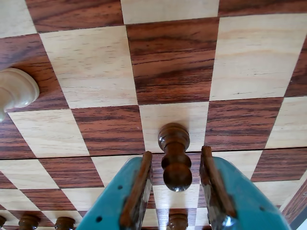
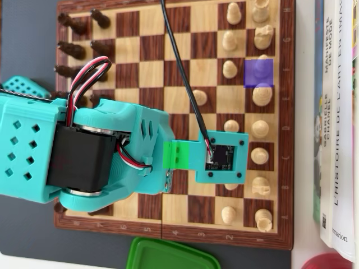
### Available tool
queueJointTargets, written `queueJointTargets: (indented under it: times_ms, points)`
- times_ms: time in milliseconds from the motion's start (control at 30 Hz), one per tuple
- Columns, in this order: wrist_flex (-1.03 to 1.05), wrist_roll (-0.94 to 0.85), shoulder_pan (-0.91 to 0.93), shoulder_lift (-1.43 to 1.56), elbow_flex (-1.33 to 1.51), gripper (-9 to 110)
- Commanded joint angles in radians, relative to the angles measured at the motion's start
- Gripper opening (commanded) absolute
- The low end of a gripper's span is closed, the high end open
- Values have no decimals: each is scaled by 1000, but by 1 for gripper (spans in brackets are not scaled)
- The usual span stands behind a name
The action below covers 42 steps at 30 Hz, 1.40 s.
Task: Play chess
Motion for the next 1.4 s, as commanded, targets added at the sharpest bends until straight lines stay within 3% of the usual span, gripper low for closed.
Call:
queueJointTargets:
  times_ms: [0, 400, 567, 867, 1367]
  points:
    - [-6, -6, 3, 6, -41, 15]
    - [0, -6, 12, 6, -40, 15]
    - [-6, -8, 11, 5, -40, 7]
    - [3, -8, 12, 17, -48, 6]
    - [5, -6, 101, 425, 189, 7]
